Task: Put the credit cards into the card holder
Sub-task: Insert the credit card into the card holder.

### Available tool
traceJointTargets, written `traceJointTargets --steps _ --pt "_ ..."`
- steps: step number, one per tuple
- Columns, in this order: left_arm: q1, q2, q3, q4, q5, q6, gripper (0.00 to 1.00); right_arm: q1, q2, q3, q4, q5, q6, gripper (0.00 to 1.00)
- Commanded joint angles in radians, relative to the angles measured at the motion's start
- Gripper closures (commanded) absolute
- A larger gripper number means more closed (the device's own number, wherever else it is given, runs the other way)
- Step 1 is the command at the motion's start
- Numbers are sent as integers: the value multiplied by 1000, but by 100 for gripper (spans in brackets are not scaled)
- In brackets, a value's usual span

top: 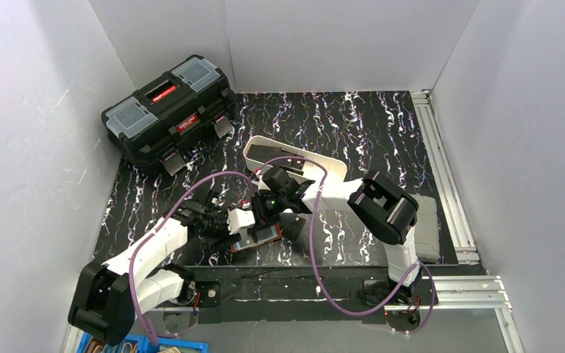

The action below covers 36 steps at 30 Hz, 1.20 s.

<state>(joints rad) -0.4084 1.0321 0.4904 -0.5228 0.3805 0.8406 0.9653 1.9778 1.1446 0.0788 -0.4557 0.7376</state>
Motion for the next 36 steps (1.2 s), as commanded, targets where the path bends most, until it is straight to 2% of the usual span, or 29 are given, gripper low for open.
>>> traceJointTargets --steps 1,14,28,36 --pt "-4 -25 -7 -10 15 3 48 5 -23 26 -9 10 -19 76" --pt "-5 -30 -11 -20 9 2 48 -25 -98 -24 -38 13 -61 76" --pt "-4 -20 3 -8 16 -4 48 -6 12 26 -44 2 -61 77" --pt "-5 -20 8 -7 21 -11 48 25 14 56 -56 20 -61 85"
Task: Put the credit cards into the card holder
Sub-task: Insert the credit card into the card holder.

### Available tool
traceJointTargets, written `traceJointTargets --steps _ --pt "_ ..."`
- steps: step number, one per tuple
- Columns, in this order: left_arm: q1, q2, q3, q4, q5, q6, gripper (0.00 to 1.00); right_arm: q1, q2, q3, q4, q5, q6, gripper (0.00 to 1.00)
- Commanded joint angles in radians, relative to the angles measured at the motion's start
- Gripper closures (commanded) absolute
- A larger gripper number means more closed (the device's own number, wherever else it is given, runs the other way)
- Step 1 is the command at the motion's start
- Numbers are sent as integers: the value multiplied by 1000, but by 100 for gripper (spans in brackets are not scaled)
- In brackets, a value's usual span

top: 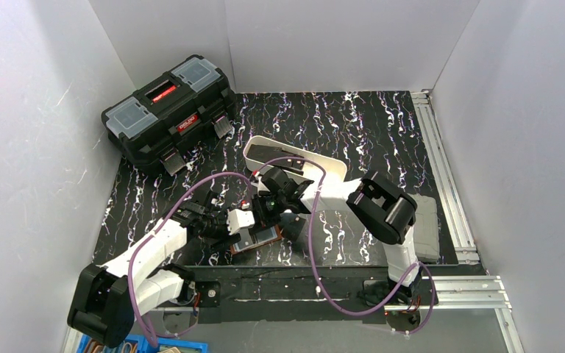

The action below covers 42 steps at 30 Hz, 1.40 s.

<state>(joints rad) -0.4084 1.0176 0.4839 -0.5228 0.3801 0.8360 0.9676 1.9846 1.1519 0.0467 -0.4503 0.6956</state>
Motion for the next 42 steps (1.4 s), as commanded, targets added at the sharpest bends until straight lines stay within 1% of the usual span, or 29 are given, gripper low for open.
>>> traceJointTargets --steps 1,6,7,11,12,13,14,15,18,27,31,33,34,37,39,42 --pt "-4 -5 15 -5 21 -6 48 29 8 56 -26 17 -20 85" --pt "-4 -3 10 5 27 -6 48 66 9 106 -81 43 -44 83" --pt "-5 -1 7 9 29 -7 48 70 7 108 -82 46 -46 82" --pt "-4 0 3 13 31 -11 48 69 -4 90 -78 55 -40 68" --pt "-5 -1 2 12 29 -11 48 63 -10 81 -79 63 -35 60" --pt "-5 -3 3 9 27 -10 48 52 -17 66 -67 58 -27 23" --pt "-5 -7 5 0 24 -10 48 37 -26 46 -58 48 -16 4" --pt "-5 -8 11 -10 20 -12 49 19 -36 24 -28 38 -1 2" --pt "-4 -20 43 -54 5 -19 49 -20 -90 -37 20 37 5 2" --pt "0 -67 215 -234 -9 -108 50 -43 -215 -75 -24 54 -47 2" --pt "1 -87 243 -266 15 -148 50 -59 -252 -89 -43 75 -73 2" --pt "0 -77 246 -277 41 -145 50 -78 -263 -85 -93 89 -100 2" --pt "-1 -74 240 -273 58 -136 48 -93 -263 -84 -112 91 -111 2" --pt "0 -96 189 -240 155 -24 37 -150 -267 -109 -126 68 -123 2" --pt "0 -105 154 -224 216 117 30 -169 -297 -140 -120 88 -138 2" --pt "0 -32 148 -223 280 275 22 -186 -345 -160 -136 111 -160 2"
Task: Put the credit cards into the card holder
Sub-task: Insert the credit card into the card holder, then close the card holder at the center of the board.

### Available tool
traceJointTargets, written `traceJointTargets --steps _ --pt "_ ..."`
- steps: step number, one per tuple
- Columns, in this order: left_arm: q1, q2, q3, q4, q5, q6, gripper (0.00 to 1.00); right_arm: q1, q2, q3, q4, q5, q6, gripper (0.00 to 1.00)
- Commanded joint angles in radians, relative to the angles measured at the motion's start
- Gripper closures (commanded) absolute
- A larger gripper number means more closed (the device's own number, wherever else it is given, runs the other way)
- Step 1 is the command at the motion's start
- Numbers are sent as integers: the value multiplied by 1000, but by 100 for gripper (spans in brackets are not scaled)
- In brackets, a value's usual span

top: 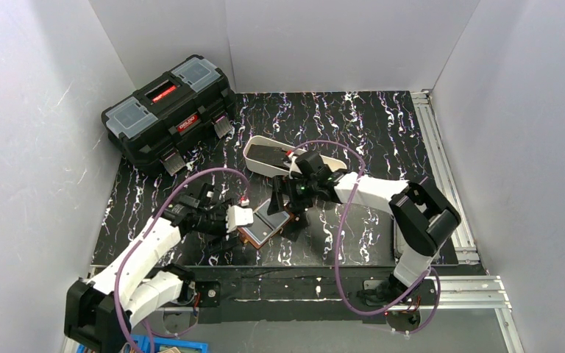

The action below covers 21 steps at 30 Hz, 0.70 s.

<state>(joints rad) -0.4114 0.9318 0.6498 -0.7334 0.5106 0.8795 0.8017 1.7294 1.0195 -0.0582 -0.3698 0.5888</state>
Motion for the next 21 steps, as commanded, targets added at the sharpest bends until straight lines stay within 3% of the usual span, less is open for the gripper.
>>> traceJointTargets --steps 1,4,7,10,18,21 --pt "3 92 0 -24 171 264 21 -24 -103 -35 -32 34 -55 2" --pt "3 215 73 -113 246 384 23 -29 -145 -74 -13 39 -55 2" --pt "3 315 127 -152 273 452 42 -32 -165 -96 -10 45 -55 2" --pt "2 374 155 -157 274 482 52 -37 -176 -109 -5 55 -57 2" --pt "-24 473 209 -198 276 539 53 -82 -169 -150 36 47 -45 2" --pt "-38 487 202 -202 262 560 59 -88 -170 -157 44 52 -51 2"
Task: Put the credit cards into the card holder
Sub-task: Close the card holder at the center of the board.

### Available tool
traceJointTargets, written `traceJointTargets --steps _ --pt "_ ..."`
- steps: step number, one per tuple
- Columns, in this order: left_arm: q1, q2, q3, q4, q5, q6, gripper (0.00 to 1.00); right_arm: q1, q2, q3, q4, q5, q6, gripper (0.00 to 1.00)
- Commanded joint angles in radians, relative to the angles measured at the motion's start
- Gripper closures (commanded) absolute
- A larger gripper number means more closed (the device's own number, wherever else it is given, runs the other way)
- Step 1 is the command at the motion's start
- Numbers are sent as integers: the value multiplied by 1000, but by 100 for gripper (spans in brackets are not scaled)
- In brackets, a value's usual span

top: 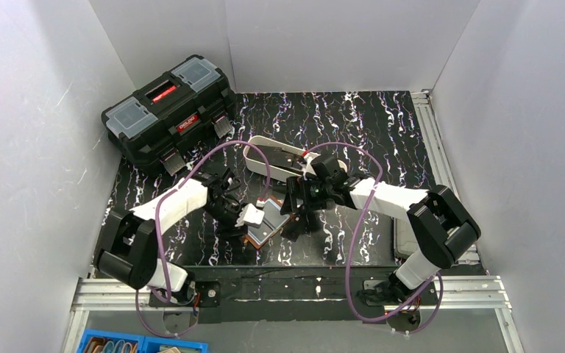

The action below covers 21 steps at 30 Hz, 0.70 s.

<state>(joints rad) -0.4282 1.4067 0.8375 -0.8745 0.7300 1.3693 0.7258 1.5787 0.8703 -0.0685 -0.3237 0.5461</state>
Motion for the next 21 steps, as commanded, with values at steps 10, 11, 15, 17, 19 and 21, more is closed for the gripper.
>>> traceJointTargets --steps 10,11,15,17,19,21 --pt "-43 40 68 -43 1 48 100 -14 50 26 73 6 -6 1" --pt "-43 32 86 -55 0 40 100 -14 57 30 87 3 -7 2" --pt "-43 -31 154 -125 8 17 100 -14 78 47 99 -9 -3 2" --pt "-47 -72 171 -161 10 12 100 -14 82 55 104 -18 1 2" --pt "-53 -105 188 -206 1 15 100 -12 80 60 103 -24 4 1" --pt "-56 -126 206 -260 -10 19 100 -9 75 63 104 -28 6 2"
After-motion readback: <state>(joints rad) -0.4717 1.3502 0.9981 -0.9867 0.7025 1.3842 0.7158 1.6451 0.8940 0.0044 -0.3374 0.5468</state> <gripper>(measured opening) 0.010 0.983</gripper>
